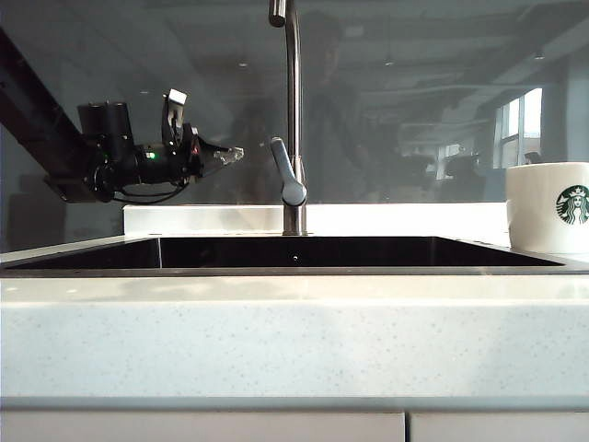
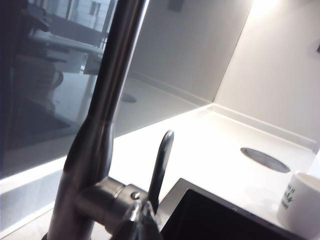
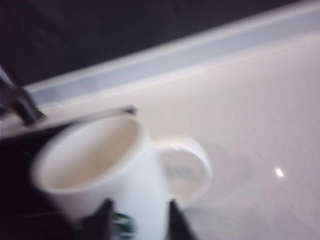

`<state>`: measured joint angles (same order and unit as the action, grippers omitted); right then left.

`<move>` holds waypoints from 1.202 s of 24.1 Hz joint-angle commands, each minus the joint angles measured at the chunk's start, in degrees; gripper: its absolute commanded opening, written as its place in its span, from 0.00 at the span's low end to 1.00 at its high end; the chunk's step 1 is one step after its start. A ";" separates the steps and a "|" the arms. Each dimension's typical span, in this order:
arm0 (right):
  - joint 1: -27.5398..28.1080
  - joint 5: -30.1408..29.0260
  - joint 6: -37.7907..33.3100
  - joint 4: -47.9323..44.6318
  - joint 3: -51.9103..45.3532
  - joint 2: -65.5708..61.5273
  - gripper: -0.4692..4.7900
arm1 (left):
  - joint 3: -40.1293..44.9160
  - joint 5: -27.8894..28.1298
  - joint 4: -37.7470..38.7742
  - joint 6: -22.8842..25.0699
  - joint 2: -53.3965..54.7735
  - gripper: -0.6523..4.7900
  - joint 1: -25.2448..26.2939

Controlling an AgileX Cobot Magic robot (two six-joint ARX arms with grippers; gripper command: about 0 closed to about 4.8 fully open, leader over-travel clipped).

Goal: Pick up the mug next to the sink, go to the faucet to get some water, pour the water into the sink, and finally put the mug back to its place.

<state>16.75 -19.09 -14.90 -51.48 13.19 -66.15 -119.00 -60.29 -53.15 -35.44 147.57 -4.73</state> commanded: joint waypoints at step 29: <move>-5.09 -5.49 -0.42 29.35 -0.42 35.28 0.09 | 69.59 44.02 21.94 40.15 -72.26 0.11 -1.14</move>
<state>12.69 -24.51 -16.10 -24.34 12.51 -31.64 -51.64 -18.68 -31.64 3.46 78.61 -5.67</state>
